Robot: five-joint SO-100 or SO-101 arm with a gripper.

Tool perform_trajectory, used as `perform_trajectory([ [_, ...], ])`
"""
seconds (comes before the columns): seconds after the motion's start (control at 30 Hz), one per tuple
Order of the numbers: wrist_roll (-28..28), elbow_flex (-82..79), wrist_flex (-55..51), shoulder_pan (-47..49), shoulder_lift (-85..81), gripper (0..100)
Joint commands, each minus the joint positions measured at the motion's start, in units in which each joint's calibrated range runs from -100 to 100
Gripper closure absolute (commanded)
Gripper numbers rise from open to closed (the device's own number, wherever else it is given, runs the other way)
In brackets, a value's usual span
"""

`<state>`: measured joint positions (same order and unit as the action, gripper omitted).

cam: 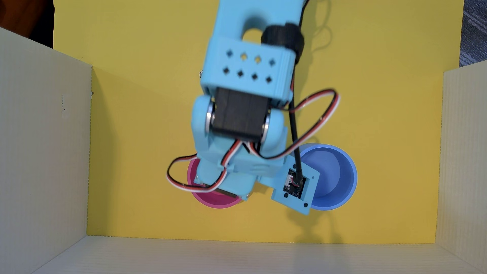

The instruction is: Pick up the bolt and place it in the pink box

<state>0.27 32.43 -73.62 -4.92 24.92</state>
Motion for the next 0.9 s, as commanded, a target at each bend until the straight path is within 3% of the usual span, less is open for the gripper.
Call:
perform_trajectory([
  [0.0, -0.1, 4.2, -0.1, -0.4, 0.9, 98],
  [0.13, -0.2, 4.5, -0.7, -0.4, 1.2, 96],
  [0.3, -0.3, 4.5, -2.1, -0.4, 0.9, 79],
  [0.37, -0.2, 4.4, -2.9, -0.4, 1.1, 83],
  [0.43, -0.3, 4.2, -3.9, -0.4, 0.8, 99],
  [0.47, -0.2, 4.1, -4.4, -0.3, 0.8, 100],
  [0.7, -0.2, 2.7, -12.6, 0.0, -9.1, 98],
  [0.87, -0.1, -14.6, -12.1, 0.5, -23.5, 98],
])
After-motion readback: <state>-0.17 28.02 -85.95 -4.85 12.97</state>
